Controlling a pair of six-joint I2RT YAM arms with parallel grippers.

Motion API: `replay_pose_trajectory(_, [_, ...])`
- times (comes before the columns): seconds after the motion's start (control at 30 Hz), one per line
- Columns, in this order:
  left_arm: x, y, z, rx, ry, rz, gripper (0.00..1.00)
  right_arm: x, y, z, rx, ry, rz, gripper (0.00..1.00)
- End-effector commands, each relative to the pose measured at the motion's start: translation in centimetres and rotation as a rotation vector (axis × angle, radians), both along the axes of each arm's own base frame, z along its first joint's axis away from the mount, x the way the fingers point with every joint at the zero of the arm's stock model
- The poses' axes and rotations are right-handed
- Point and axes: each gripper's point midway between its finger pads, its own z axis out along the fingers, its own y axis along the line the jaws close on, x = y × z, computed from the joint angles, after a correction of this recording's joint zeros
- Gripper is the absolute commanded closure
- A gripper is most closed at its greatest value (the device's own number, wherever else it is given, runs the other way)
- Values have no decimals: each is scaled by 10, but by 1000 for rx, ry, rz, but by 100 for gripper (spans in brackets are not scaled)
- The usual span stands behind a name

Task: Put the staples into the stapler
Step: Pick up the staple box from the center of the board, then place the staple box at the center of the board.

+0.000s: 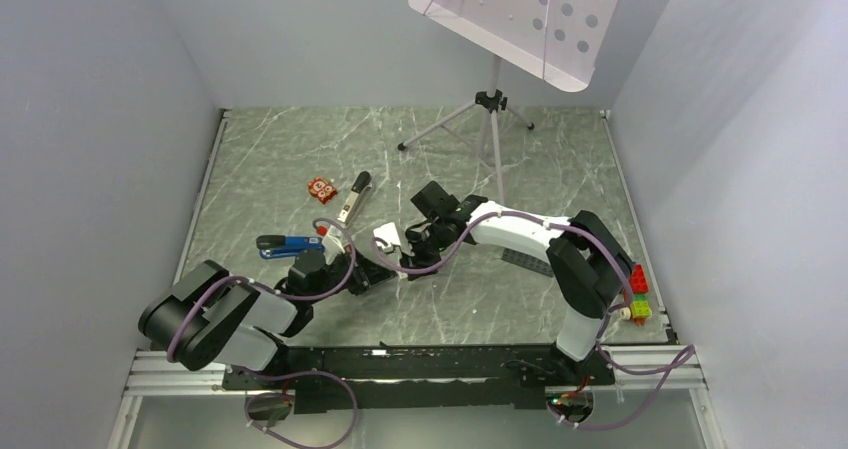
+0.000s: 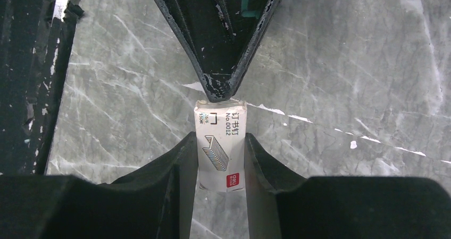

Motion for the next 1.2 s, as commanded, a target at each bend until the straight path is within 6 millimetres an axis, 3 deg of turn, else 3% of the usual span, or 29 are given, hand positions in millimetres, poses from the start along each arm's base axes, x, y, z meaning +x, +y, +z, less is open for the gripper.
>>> replay_pose_trajectory(0.0, [6,-5,14,-15,-62,-5,100,2,14,38,96,-38,22,68])
replay_pose_trajectory(0.73, [4,-17,22,-55,-69,-40,100,-9,19,34,82,-39,56,67])
replay_pose_trajectory(1.17, [3,-22,23,-87,-53,-59,90,-11,21,33,78,-44,60,66])
